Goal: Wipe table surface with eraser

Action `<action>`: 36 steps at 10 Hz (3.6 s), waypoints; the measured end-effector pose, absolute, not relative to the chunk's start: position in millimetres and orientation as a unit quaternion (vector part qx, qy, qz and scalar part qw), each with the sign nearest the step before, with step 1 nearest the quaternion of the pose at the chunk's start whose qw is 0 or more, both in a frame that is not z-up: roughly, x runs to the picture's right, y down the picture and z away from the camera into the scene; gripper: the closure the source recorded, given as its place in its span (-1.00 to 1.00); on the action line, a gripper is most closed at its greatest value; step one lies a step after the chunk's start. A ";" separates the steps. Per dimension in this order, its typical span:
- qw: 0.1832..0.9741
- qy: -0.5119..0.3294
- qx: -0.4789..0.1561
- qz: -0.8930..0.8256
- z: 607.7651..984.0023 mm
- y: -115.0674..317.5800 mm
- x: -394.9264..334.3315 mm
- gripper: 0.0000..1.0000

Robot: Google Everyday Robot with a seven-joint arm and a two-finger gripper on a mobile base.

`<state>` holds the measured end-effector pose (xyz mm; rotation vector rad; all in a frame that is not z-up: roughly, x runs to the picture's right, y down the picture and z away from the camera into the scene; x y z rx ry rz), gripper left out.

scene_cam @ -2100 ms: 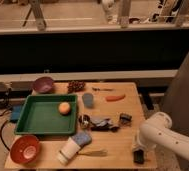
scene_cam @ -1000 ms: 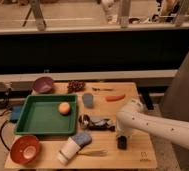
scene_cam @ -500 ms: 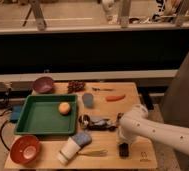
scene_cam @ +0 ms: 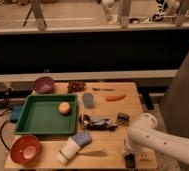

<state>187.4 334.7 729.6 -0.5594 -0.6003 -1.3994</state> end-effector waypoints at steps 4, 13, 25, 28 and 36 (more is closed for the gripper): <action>0.714 -0.249 -0.250 -0.604 733.1 327.8 225.0 0.85; 0.693 -0.275 -0.241 -0.621 785.4 272.1 153.0 0.85; 0.698 -0.271 -0.238 -0.619 727.3 329.3 228.7 0.85; 0.713 -0.256 -0.236 -0.608 748.8 307.7 235.3 0.85; 0.698 -0.271 -0.253 -0.612 798.2 279.8 161.8 0.85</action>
